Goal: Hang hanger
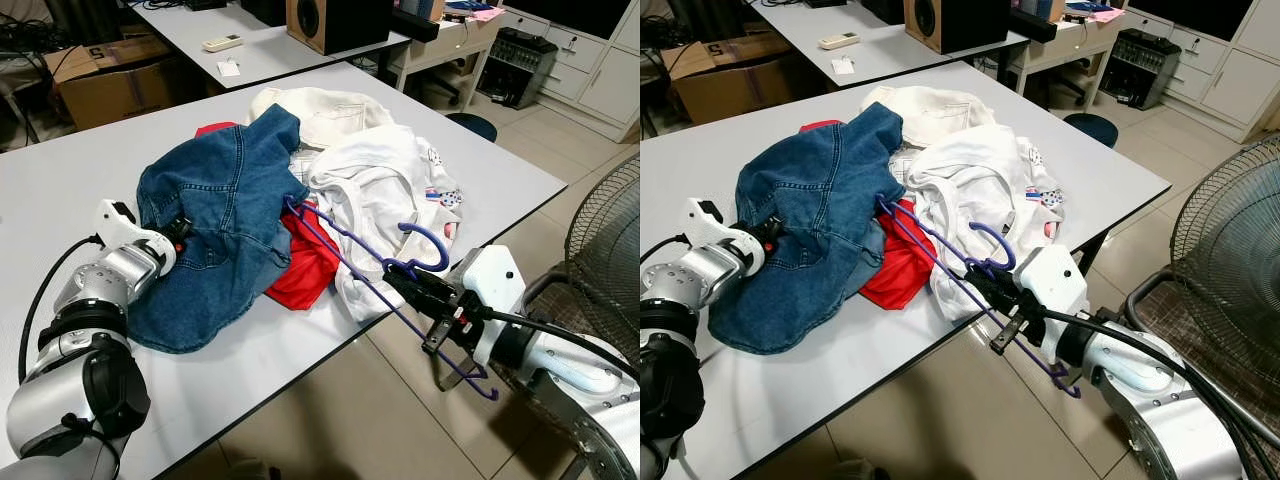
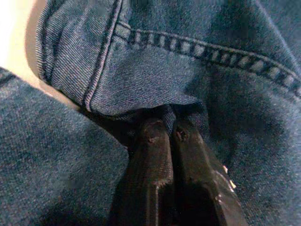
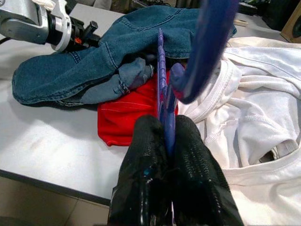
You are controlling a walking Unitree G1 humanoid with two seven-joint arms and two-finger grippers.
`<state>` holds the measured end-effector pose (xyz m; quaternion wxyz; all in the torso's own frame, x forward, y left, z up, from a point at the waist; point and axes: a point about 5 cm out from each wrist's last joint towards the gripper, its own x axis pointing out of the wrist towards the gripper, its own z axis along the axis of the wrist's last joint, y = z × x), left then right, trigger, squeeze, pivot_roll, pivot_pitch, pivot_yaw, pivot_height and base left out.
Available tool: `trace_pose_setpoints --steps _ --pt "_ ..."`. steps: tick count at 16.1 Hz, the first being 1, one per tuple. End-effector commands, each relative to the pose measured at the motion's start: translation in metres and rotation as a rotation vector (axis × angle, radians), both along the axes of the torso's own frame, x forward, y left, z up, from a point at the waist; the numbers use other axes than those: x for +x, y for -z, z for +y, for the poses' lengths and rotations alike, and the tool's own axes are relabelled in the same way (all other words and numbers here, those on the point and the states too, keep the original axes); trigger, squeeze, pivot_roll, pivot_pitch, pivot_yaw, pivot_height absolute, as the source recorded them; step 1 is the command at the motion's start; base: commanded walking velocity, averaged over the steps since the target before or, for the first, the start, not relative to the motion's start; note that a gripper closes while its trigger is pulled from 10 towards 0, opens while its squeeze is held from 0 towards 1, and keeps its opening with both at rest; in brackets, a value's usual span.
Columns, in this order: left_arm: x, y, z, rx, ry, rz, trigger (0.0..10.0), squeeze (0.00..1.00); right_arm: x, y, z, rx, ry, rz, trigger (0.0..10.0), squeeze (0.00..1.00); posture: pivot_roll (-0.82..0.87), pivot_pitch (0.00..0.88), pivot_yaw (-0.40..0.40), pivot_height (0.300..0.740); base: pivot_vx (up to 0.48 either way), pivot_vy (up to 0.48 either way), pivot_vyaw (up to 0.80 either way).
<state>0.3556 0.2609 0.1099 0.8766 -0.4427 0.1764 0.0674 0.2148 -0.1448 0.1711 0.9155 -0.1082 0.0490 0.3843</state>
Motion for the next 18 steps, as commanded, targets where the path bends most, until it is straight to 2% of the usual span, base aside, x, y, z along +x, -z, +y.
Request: trace_pose_setpoints --steps 1,3,5,6,7,9,10,11,12,13,14,15,16,17,18 --pt "0.003 -0.009 0.005 0.013 -0.027 -0.04 0.0 0.0 0.003 -0.003 -0.004 -0.004 0.016 -0.021 10.0 0.0 -0.01 0.0 0.021 0.74 0.0 0.0 0.0" --pt "0.004 -0.016 0.012 0.033 -0.065 -0.083 0.0 0.0 0.006 -0.004 -0.006 -0.006 0.039 -0.035 10.0 0.0 -0.02 0.0 0.022 0.74 0.0 0.0 0.0" --pt "0.012 -0.053 0.031 0.146 -0.146 -0.232 0.0 0.0 0.015 -0.007 -0.014 -0.006 0.12 -0.071 10.0 0.0 -0.01 0.0 0.023 0.74 0.0 0.0 0.0" --pt "0.014 -0.06 0.033 0.157 -0.156 -0.257 0.0 0.0 0.017 -0.008 -0.014 -0.006 0.127 -0.075 10.0 0.0 -0.01 0.0 0.023 0.74 0.0 0.0 0.0" --pt "0.02 -0.086 0.041 0.19 -0.199 -0.335 0.0 0.0 0.02 -0.009 -0.016 -0.004 0.144 -0.088 10.0 0.0 -0.01 0.0 0.026 0.74 0.0 0.0 0.0" --pt "0.025 -0.113 0.044 0.243 -0.215 -0.415 0.0 0.0 0.023 -0.01 -0.016 0.001 0.158 -0.103 10.0 0.0 -0.01 0.0 0.034 0.74 0.0 0.0 0.0" --pt "0.026 -0.118 0.044 0.258 -0.214 -0.432 0.0 0.0 0.024 -0.01 -0.016 0.002 0.161 -0.106 10.0 0.0 -0.01 0.0 0.034 0.74 0.0 0.0 0.0" --pt "0.028 -0.147 0.045 0.347 -0.25 -0.549 0.0 0.0 0.026 -0.012 -0.016 0.009 0.171 -0.121 10.0 0.0 -0.01 0.0 0.032 0.74 0.0 0.0 0.0" --pt "0.026 -0.194 0.042 0.46 -0.297 -0.772 0.0 0.0 0.029 -0.016 -0.016 0.019 0.187 -0.146 10.0 0.0 -0.01 0.0 0.03 0.74 0.0 0.0 0.0" --pt "0.02 -0.233 0.034 0.485 -0.309 -0.99 0.0 0.0 0.032 -0.019 -0.016 0.036 0.203 -0.166 10.0 0.0 -0.01 0.0 0.028 0.74 0.0 0.0 0.0" --pt "0.016 -0.249 0.028 0.476 -0.299 -1.086 0.0 0.0 0.032 -0.021 -0.016 0.045 0.207 -0.173 10.0 0.0 -0.01 0.0 0.028 0.74 0.0 0.0 0.0" --pt "0.008 -0.269 0.016 0.52 -0.269 -1.227 0.0 0.0 0.032 -0.022 -0.016 0.055 0.208 -0.181 10.0 0.0 -0.01 0.0 0.028 0.74 0.0 0.0 0.0" --pt "0.0 -0.274 -0.001 0.598 -0.196 -1.328 0.0 0.0 0.031 -0.023 -0.015 0.065 0.205 -0.185 10.0 0.0 -0.01 0.0 0.025 0.74 0.0 0.0 0.0" --pt "-0.004 -0.268 -0.013 0.67 -0.134 -1.359 0.0 0.0 0.029 -0.023 -0.013 0.069 0.199 -0.183 10.0 0.0 -0.01 0.0 0.025 0.74 0.0 0.0 0.0" --pt "-0.005 -0.258 -0.02 0.703 -0.083 -1.358 0.0 0.0 0.028 -0.022 -0.012 0.072 0.194 -0.181 10.0 0.0 0.0 0.0 0.021 0.74 0.0 0.0 0.0"
